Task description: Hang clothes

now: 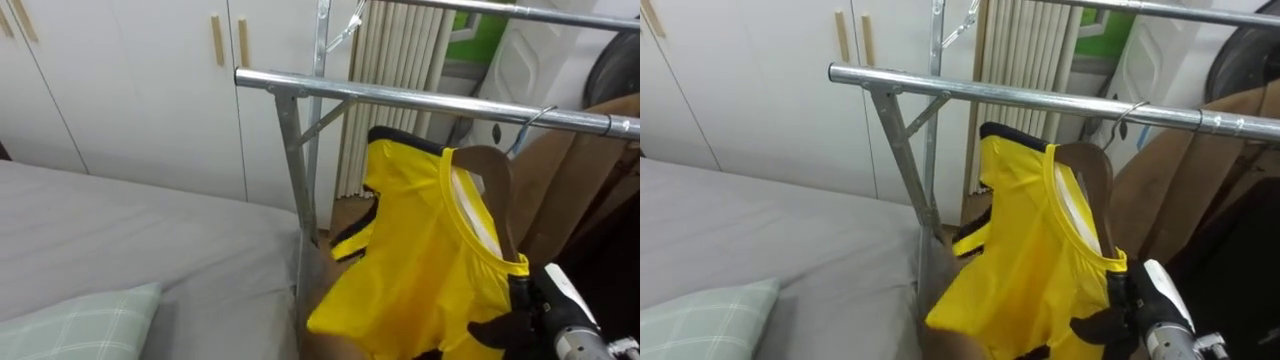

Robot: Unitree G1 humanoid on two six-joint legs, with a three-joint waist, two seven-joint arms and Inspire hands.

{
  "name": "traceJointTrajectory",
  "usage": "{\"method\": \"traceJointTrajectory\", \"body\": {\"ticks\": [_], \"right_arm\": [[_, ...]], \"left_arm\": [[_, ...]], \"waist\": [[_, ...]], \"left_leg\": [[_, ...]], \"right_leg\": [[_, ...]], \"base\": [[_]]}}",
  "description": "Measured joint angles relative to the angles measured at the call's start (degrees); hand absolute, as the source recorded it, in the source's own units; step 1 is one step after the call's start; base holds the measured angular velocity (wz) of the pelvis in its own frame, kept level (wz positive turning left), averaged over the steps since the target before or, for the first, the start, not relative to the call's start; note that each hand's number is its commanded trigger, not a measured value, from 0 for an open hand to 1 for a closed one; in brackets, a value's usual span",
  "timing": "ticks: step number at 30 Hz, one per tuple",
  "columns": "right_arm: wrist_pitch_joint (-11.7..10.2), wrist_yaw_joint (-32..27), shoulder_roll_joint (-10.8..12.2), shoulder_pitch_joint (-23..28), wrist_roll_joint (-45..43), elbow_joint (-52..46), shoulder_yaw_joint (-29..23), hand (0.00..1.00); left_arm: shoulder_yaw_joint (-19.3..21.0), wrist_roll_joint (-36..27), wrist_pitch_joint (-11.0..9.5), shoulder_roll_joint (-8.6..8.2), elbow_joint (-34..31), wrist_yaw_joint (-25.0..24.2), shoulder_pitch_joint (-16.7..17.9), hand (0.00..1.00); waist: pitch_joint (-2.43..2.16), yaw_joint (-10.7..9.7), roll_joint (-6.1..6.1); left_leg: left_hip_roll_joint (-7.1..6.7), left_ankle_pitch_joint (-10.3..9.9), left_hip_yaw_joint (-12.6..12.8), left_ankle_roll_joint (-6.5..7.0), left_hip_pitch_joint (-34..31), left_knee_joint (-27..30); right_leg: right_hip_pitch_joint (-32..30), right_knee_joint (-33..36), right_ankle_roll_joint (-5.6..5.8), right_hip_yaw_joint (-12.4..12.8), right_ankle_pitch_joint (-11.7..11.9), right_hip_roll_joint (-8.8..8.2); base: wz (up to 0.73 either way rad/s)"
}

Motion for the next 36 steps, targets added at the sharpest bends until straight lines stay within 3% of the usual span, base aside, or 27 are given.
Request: {"method": "traceJointTrajectory", "body": {"ticks": [14,21,27,32,36], "right_arm": [[0.00,-0.06,0.01,0.00,-0.52,0.61,-0.47,0.00],[-0.01,-0.31,0.13,0.01,0.84,0.57,-0.47,0.00],[-0.08,-3.81,1.22,0.04,1.82,-4.09,-1.14,0.00],[-0.32,-7.45,1.38,0.05,3.10,-8.80,-0.98,0.00],[-0.32,-7.65,1.38,0.06,6.07,-10.82,-1.02,0.00]], "left_arm": [[0.07,0.17,0.01,0.03,-0.08,-0.02,0.04,0.00],[0.11,-0.15,-0.01,0.29,-0.14,0.43,0.02,0.00],[0.40,-0.14,-0.18,0.25,1.25,0.16,-0.51,0.00],[-0.06,-0.23,-0.18,-0.11,2.69,0.17,-1.07,0.00],[-0.02,-0.17,-0.12,-0.17,2.78,0.22,-1.07,0.00]], "waist": [[0.07,0.06,-0.10],[0.48,-0.07,-0.86],[0.35,-0.37,-0.57],[-0.14,-0.40,0.26],[-0.14,-0.54,0.29]], "left_leg": [[0.02,-0.08,-0.46,-0.05,0.06,-0.22],[0.00,-0.07,-0.30,-0.04,0.08,0.02],[0.28,-0.10,0.99,-0.10,-0.44,-0.57],[0.34,-0.09,1.11,-0.11,-0.09,-0.75],[0.31,-0.07,1.15,-0.10,-0.17,-0.51]], "right_leg": [[-0.05,0.13,-0.63,-0.12,0.37,0.05],[-0.25,0.08,-0.61,0.00,-0.04,0.13],[-1.11,0.13,-0.87,0.92,0.39,0.48],[-1.05,0.14,-0.92,0.84,0.68,0.51],[-1.10,0.09,-0.90,0.81,0.67,0.45]], "base": [[0.00],[0.00],[-0.09],[-0.01],[0.00]]}}
